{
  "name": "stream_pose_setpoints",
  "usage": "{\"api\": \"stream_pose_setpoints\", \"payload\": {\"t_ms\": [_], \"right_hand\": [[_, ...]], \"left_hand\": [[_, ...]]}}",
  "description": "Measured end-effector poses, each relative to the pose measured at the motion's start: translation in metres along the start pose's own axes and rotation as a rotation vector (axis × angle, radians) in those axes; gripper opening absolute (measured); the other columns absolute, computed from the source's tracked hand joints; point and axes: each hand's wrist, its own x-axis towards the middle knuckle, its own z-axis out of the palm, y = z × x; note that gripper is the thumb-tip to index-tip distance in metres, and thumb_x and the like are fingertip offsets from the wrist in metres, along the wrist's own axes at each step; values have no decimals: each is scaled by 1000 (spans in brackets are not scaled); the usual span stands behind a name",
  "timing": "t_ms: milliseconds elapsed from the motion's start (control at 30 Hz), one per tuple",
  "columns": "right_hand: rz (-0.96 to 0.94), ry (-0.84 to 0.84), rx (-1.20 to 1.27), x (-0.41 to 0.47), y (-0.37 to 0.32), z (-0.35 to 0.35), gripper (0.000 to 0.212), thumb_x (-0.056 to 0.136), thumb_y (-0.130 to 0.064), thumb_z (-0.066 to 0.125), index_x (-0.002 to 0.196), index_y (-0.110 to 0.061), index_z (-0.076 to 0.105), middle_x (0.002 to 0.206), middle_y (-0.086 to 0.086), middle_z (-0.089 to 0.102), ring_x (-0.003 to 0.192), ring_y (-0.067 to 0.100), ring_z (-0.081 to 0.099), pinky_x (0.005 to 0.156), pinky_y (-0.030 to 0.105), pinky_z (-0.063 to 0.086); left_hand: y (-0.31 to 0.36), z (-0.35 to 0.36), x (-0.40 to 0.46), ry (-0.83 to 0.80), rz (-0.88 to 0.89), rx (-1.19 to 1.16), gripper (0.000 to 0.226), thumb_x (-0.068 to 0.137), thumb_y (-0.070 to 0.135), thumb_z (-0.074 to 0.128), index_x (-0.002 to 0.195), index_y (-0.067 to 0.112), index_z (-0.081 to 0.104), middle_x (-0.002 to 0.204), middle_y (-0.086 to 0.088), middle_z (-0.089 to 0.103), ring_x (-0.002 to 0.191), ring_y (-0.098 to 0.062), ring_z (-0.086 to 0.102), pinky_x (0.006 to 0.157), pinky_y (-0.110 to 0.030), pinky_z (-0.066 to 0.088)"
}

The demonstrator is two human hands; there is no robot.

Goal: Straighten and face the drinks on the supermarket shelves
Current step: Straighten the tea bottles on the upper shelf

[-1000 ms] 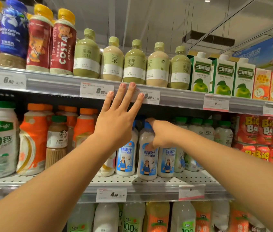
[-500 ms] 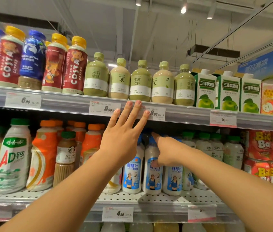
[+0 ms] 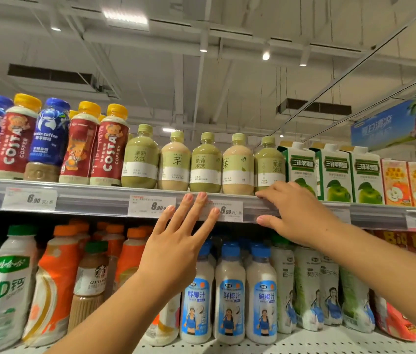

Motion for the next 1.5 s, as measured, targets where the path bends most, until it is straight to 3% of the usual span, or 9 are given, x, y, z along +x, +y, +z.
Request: {"api": "stream_pose_setpoints", "payload": {"t_ms": [133,233,300,500,667,900,1133,1267,1500], "right_hand": [[13,105,63,0,1,12,58,84,-50,64,136,-30,48,116,-10,49,110,13,41,99,33,34],[36,128,71,3,0,15,56,82,-48,67,133,-32,51,112,-12,49,106,12,41,96,31,36],[45,135,61,4,1,18,55,81,-48,68,131,-33,51,109,-14,48,104,11,41,94,30,36],[54,172,58,7,-1,21,53,79,-49,70,127,-36,53,102,-17,43,97,7,34,91,31,38],[56,180,84,6,-1,21,51,79,-49,70,126,-37,53,103,-17,45,95,7,33,92,32,38],[51,191,92,7,1,23,50,79,-47,70,125,-36,53,100,-16,42,98,10,37,93,33,36],[44,207,86,8,4,26,50,79,-47,71,124,-37,54,93,-17,36,92,7,30,88,30,33],[52,195,66,8,3,27,50,79,-48,70,125,-37,53,95,-16,38,92,8,31,87,30,34],[65,185,58,8,1,25,50,79,-48,70,125,-37,53,94,-16,37,91,8,31,87,30,33]], "left_hand": [[-1,-12,2,-22,46,-1,100,73,18,58,154,30,0,160,-7,-14,147,-28,-14,117,-44,-1],[-9,-37,18,22,38,-106,80,69,20,50,147,21,31,155,-7,30,141,-30,27,110,-44,25],[-22,-55,42,80,-24,-152,68,75,19,47,142,17,39,143,-4,42,131,-27,35,106,-41,28],[-82,-97,141,38,-232,-101,65,82,4,50,144,19,38,149,-3,38,136,-26,30,109,-45,26],[-105,-89,174,-181,-220,35,67,90,21,59,150,24,27,157,-1,28,147,-23,12,113,-48,15],[-107,-70,175,-171,-218,78,53,93,48,52,139,24,43,135,-7,51,130,-30,38,102,-46,28],[-109,-77,179,-237,-221,76,58,92,43,53,144,24,36,138,-8,51,129,-33,39,103,-47,28],[-125,-85,176,-222,-317,111,54,90,21,51,143,20,39,139,-12,49,130,-34,38,103,-48,30],[-134,-80,169,-247,-372,94,44,91,11,44,135,14,48,124,-14,57,104,-31,53,77,-35,43]]}}
